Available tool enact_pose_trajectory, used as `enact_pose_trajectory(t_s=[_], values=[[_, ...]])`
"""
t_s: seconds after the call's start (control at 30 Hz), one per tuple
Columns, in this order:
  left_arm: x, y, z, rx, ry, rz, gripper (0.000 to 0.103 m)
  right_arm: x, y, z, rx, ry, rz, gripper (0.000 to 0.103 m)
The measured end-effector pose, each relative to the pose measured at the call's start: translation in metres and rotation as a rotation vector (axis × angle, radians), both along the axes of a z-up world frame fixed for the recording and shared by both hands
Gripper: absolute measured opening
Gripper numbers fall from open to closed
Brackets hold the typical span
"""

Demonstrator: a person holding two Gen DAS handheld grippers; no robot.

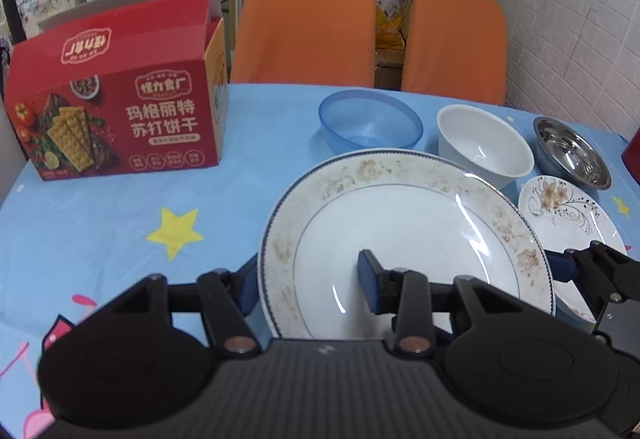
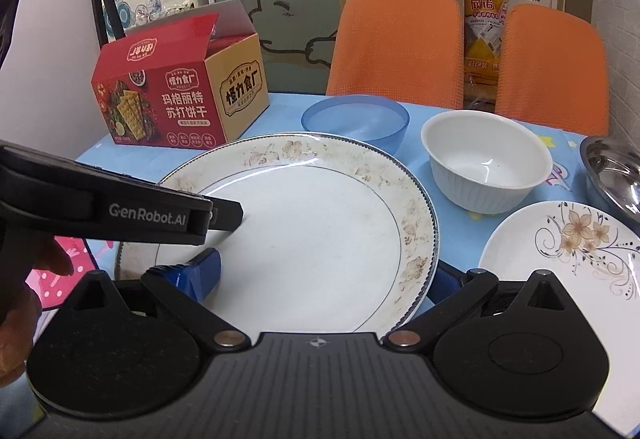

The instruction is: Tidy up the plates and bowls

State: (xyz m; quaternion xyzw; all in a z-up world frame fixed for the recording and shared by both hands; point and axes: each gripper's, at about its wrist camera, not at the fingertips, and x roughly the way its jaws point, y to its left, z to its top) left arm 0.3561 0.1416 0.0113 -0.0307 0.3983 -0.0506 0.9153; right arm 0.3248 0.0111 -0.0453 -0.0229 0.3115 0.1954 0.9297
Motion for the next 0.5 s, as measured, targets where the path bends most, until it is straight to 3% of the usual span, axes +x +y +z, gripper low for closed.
enact_pose_trajectory(t_s=[0.27, 0.5], values=[[-0.074, 0.002, 0.01, 0.002, -0.01, 0.028, 0.038, -0.069, 0.002, 0.009, 0.022, -0.007, -0.004, 0.091], [-0.132, 0.0, -0.005, 0.042, 0.01, 0.055, 0.037, -0.125, 0.01, -0.009, 0.046, 0.041, -0.008, 0.091]])
